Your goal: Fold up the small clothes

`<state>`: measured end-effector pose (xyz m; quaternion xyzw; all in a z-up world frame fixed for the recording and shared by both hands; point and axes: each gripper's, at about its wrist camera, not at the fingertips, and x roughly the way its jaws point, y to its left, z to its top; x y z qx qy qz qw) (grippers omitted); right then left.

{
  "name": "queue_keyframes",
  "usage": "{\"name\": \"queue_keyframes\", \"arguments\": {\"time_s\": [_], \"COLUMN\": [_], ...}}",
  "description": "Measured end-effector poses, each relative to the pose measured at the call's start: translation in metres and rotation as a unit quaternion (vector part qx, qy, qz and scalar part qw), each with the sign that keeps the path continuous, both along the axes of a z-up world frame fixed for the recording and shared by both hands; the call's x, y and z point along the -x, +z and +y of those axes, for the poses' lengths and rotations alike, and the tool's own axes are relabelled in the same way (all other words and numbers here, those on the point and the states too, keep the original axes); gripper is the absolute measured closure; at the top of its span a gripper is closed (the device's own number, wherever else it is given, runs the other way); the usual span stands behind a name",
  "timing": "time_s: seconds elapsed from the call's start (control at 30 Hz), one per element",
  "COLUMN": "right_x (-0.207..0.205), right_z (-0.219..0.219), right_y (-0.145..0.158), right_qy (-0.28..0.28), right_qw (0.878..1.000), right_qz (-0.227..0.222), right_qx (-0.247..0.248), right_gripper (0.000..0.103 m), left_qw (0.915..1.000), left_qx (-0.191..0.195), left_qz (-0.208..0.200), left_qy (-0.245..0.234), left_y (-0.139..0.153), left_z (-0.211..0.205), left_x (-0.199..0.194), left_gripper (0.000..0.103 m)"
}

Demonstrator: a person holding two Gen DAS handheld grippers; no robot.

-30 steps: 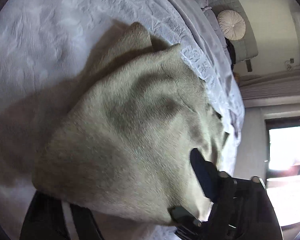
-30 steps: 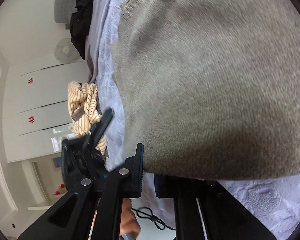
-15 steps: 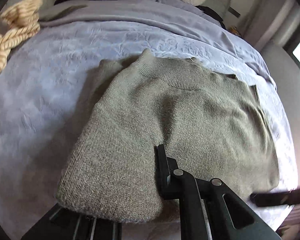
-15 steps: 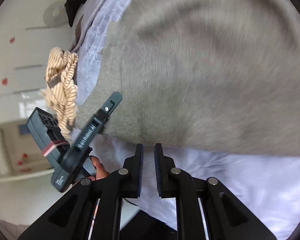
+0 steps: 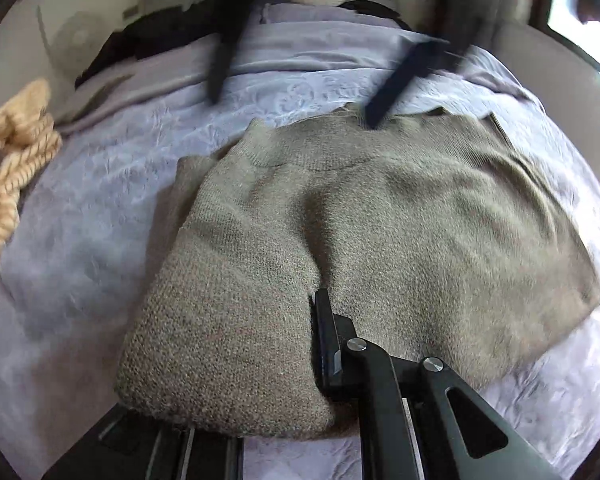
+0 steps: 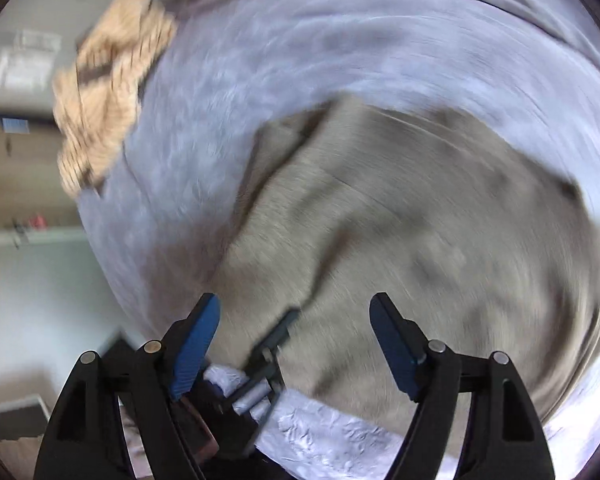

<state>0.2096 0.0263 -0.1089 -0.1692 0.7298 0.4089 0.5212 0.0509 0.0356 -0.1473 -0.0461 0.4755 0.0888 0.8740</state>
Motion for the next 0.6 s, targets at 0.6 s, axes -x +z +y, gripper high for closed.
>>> {"name": "queue_keyframes", "arguments": {"time_s": [0.6], "right_x": [0.081], "right_z": [0.121], "right_y": [-0.106], "right_qy": [0.271], "right_qw": [0.935], "right_qz": [-0.049], "right_qx": [0.225], "right_gripper": [0.019], "left_qw": [0.9988], "left_qx": [-0.037], "left_qz": [-0.001], "left_qy": [-0.034], "left_y": [-0.005], "left_z": [-0.009], "left_x": [0.006], "left_gripper": [0.089]}}
